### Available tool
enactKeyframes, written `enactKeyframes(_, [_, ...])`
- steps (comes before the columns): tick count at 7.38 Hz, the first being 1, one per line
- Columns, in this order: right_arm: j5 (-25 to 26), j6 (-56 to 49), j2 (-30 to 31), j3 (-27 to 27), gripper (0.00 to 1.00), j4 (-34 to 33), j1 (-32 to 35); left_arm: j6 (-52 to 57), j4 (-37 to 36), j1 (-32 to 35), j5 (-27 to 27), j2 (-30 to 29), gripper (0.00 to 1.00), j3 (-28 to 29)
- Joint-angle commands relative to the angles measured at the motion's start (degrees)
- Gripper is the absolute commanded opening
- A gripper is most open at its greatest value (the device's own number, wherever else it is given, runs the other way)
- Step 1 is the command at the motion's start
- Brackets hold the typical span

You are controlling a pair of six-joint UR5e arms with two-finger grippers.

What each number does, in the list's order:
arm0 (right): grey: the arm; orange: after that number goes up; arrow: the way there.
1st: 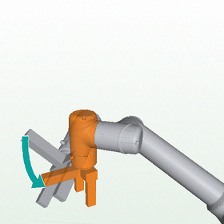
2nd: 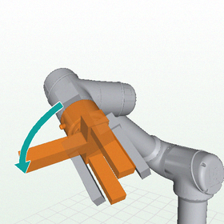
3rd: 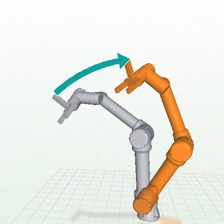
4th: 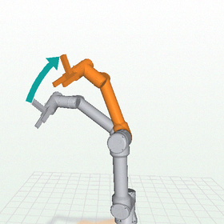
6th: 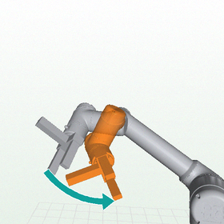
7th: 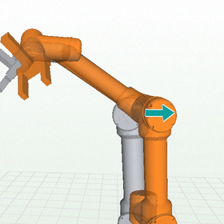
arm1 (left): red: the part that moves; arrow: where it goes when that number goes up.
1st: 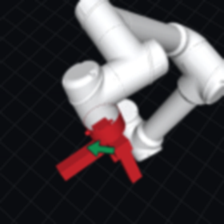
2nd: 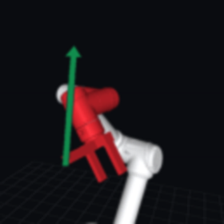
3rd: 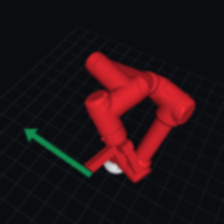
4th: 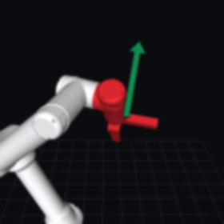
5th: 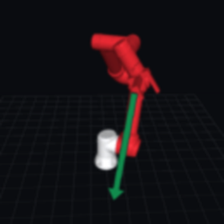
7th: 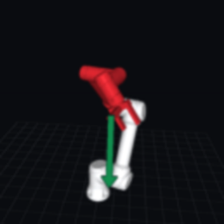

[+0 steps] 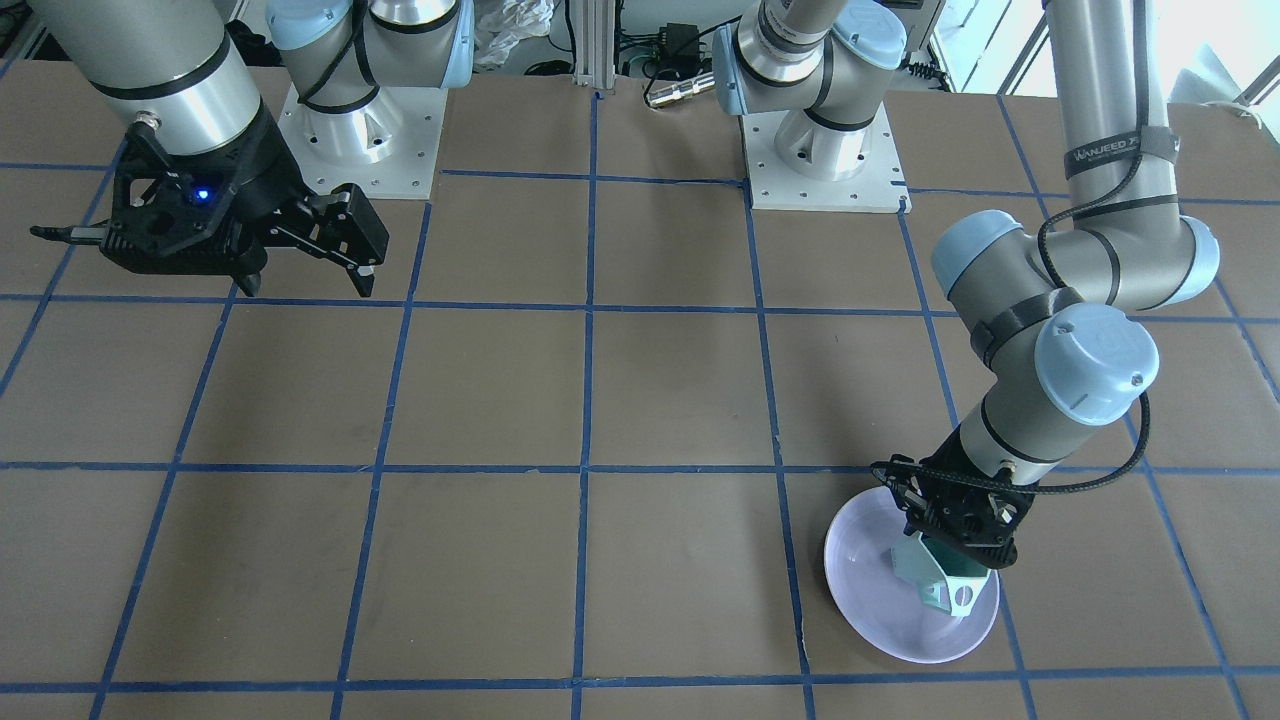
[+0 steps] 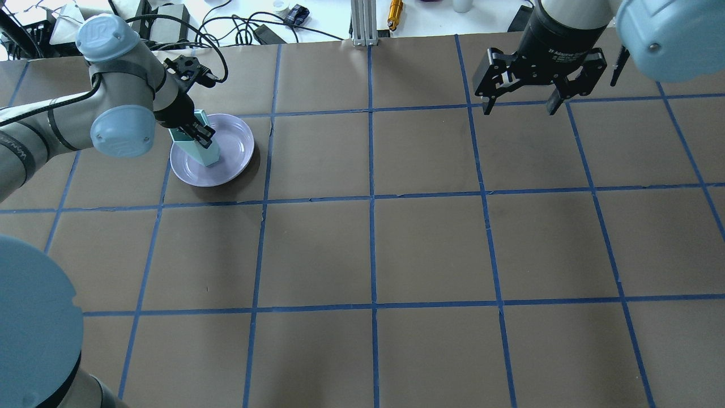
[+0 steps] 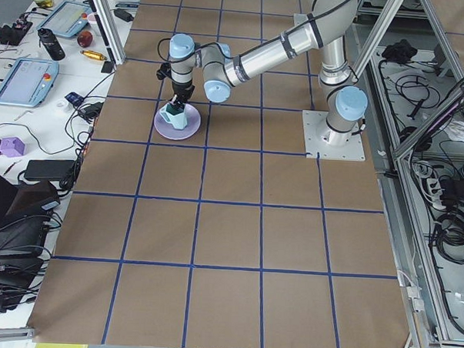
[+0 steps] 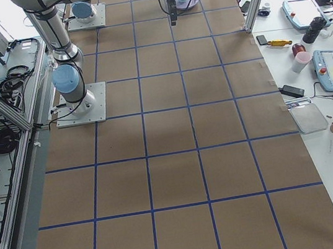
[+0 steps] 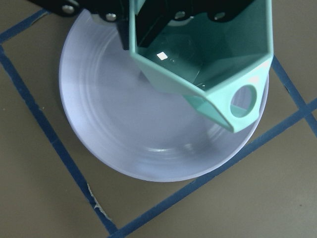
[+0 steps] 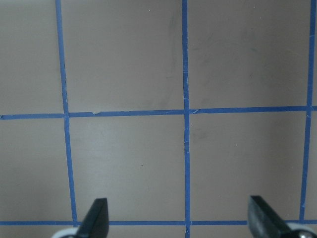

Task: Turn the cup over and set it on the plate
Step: 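Lower the cup onto the plate center with the left gripper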

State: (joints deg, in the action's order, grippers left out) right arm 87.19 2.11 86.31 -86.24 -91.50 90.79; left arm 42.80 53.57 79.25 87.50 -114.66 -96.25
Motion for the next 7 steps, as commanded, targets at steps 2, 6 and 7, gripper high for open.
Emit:
enactKeyframes(2, [0.0, 0.0, 0.0, 0.0, 1.00, 0.0, 0.0, 0.0, 0.2, 0.0, -0.1, -0.4, 0.00, -0.2])
enactKeyframes(6, [0.0, 0.0, 0.0, 0.0, 1.00, 0.0, 0.0, 0.0, 0.7, -0.1, 0.0, 0.4, 1.00, 0.0])
enactKeyframes(7, [0.0, 0.0, 0.0, 0.0, 1.00, 0.0, 0.0, -0.1, 1.7, 0.1, 0.0, 1.8, 1.00, 0.1])
